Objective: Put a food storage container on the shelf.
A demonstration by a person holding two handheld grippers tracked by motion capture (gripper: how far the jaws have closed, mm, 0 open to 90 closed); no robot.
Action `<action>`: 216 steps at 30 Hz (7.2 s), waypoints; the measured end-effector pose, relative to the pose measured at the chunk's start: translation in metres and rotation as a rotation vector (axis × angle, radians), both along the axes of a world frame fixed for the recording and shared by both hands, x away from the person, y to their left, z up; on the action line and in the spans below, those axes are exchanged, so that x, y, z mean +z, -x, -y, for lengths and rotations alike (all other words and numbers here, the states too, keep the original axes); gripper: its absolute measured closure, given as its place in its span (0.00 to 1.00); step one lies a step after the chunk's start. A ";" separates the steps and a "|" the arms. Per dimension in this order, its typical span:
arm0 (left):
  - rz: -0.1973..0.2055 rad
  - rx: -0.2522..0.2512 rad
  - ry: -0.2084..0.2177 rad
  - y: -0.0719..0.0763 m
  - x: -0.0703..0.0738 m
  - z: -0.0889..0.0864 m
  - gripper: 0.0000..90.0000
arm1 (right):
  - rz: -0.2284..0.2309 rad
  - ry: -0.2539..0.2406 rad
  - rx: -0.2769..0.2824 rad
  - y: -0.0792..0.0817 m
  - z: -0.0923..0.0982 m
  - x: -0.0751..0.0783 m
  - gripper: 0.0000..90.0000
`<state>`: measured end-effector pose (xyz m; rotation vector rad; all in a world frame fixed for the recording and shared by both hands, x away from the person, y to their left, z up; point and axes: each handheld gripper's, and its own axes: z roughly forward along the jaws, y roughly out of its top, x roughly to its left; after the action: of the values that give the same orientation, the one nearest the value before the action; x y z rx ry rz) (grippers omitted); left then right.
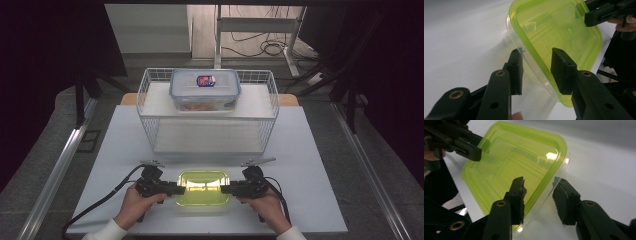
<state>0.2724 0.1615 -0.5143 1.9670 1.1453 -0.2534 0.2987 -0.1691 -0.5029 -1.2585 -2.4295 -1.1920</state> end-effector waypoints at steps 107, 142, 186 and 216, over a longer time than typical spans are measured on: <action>0.405 0.027 0.012 -0.021 0.193 -0.010 0.85 | 0.366 -0.079 -0.017 -0.023 0.000 0.200 0.89; 0.359 0.082 -0.001 -0.118 0.267 -0.021 0.87 | 0.317 -0.106 -0.087 -0.119 -0.016 0.265 0.89; 0.263 0.137 0.124 -0.153 0.252 -0.016 0.23 | 0.265 -0.164 -0.267 -0.158 -0.010 0.255 0.48; 0.281 0.157 0.105 -0.108 0.237 -0.048 0.18 | 0.261 -0.147 -0.196 -0.112 0.032 0.236 0.46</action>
<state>0.3806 0.2094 -0.2773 1.7458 1.0718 0.0446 0.4109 -0.2006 -0.2669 -1.3999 -2.3755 -1.6506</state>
